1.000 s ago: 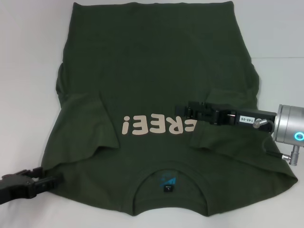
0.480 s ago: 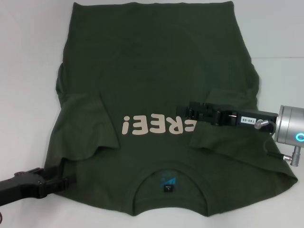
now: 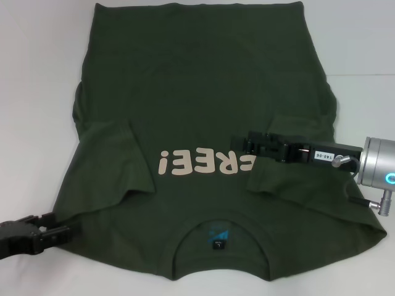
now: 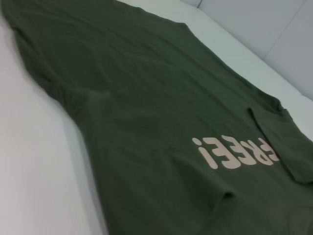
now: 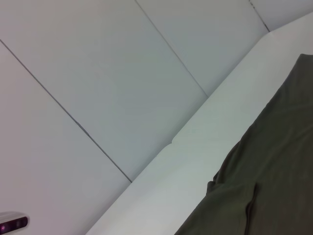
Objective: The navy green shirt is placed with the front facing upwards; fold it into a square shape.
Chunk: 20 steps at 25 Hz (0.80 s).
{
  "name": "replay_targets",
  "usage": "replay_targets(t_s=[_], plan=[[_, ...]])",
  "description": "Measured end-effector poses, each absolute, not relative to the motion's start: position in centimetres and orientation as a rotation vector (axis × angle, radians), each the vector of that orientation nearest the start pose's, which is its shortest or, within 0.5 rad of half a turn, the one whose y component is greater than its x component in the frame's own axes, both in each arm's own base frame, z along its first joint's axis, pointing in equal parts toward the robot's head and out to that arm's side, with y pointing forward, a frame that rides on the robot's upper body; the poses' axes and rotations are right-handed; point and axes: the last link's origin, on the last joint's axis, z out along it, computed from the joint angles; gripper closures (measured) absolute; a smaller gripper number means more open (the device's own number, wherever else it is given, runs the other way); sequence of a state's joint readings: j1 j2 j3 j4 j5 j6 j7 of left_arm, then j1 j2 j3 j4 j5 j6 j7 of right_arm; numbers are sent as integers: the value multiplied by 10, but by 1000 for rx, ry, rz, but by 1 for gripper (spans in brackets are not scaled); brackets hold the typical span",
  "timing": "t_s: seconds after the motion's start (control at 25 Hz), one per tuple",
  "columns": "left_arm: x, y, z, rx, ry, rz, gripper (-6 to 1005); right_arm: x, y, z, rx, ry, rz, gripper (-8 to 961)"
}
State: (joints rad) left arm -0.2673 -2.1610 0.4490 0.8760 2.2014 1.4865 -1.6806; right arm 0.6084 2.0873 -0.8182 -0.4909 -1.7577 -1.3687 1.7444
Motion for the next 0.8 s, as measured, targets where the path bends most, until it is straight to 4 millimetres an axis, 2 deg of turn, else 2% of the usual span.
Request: replay_targets(t_s=[0.4, 0.8], plan=[[-370, 260, 32, -2185, -1282, -491, 140, 234, 359, -31, -2518, 1225, 946, 55], [-372, 264, 28, -2170, -1285, -471, 139, 234, 359, -31, -2516, 1226, 947, 55]])
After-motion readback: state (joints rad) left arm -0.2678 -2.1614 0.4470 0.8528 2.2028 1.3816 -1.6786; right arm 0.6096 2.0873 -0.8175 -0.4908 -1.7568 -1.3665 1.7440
